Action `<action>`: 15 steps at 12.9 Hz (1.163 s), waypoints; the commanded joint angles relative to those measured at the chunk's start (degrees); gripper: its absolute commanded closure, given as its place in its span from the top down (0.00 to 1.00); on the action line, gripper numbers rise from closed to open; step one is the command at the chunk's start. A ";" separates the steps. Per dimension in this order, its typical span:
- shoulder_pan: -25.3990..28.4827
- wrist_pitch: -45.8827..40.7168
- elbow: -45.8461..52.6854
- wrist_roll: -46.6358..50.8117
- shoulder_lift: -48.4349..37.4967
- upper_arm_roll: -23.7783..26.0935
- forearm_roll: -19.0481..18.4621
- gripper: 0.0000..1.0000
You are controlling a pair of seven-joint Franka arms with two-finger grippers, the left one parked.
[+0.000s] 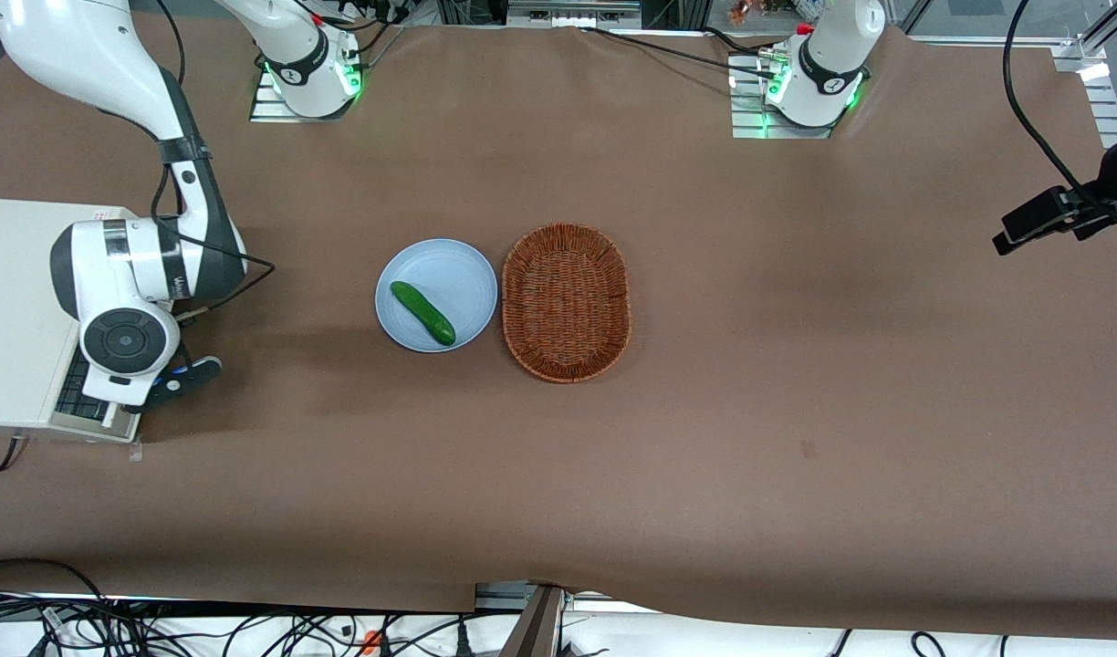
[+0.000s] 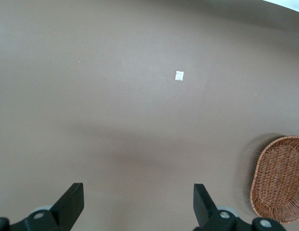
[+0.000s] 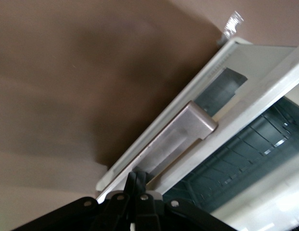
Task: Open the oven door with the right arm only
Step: 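Pull the handle outward and down with the right gripper, swinging the door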
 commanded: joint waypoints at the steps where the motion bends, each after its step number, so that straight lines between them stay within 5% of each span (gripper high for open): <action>1: -1.04 6.12 -0.27 1.95 4.26 -0.63 0.06 0.00; 15: -1.83 9.64 -0.18 1.95 8.57 -0.72 10.68 0.00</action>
